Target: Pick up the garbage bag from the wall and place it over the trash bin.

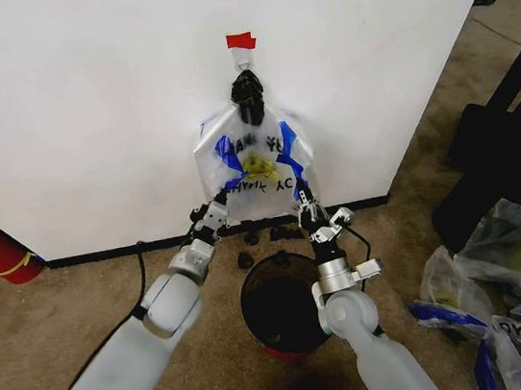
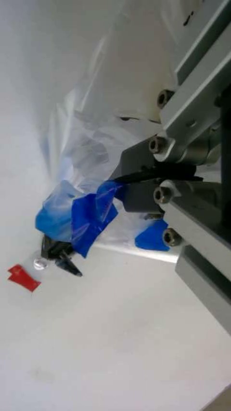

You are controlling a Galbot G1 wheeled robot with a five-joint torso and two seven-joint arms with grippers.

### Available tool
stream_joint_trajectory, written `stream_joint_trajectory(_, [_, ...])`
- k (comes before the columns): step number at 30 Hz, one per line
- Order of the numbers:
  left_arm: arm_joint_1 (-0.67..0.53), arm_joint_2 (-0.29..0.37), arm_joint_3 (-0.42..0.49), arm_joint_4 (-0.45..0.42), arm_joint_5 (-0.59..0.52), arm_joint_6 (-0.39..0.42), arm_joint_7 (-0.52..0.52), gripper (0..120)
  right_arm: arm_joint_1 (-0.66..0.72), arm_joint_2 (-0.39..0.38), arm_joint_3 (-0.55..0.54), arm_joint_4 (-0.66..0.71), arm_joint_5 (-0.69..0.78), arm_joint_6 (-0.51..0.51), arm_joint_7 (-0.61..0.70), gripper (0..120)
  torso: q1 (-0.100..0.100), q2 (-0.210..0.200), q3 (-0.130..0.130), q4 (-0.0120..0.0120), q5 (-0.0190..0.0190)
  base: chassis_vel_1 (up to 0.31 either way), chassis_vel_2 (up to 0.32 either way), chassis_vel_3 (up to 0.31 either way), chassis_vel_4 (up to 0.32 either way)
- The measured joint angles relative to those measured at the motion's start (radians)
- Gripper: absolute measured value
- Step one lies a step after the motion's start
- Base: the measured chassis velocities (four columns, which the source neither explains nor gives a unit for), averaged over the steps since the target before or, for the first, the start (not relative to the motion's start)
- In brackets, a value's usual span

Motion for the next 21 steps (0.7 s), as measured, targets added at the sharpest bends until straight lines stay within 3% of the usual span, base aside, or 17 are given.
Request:
stream_joint_trajectory(4, [0.152, -0.07, -0.06, -0.114, -0.039, -0.004, -0.007, 0, -0.045, -0.013, 0.009, 0.032, -0.016, 0.014, -0.011, 0, 0.0, 0.0, 0.0, 0.0004, 0.0, 0.0, 0.0, 0.0, 0.0])
stream_joint_trajectory(10, [0.271, -0.157, -0.118, -0.203, -0.076, -0.002, -0.035, 0, -0.142, -0.037, 0.044, 0.085, -0.085, 0.05, -0.027, 0, 0.0, 0.0, 0.0, 0.0, 0.0001, 0.0, 0.0, 0.0, 0.0])
stream_joint_trajectory(14, [0.327, -0.194, -0.155, -0.231, -0.083, -0.002, -0.054, 0, -0.213, -0.059, 0.078, 0.119, -0.178, 0.081, -0.021, 0, 0.0, 0.0, 0.0, 0.0001, 0.0002, 0.0, 0.0, 0.0, 0.0])
stream_joint_trajectory(17, [0.371, -0.224, -0.18, -0.243, -0.081, -0.001, -0.08, 0, -0.284, -0.09, 0.119, 0.133, -0.33, 0.135, -0.015, 0, 0.0, 0.0, 0.0, 0.0, 0.0001, 0.0, 0.0, 0.0, 0.0])
stream_joint_trajectory(21, [0.419, -0.241, -0.2, -0.258, -0.057, 0.001, -0.108, 0, -0.338, -0.114, 0.149, 0.166, -0.399, 0.179, -0.016, 0, 0.0, 0.0, 0.0, 0.0001, 0.0, 0.0, 0.0, 0.0, 0.0])
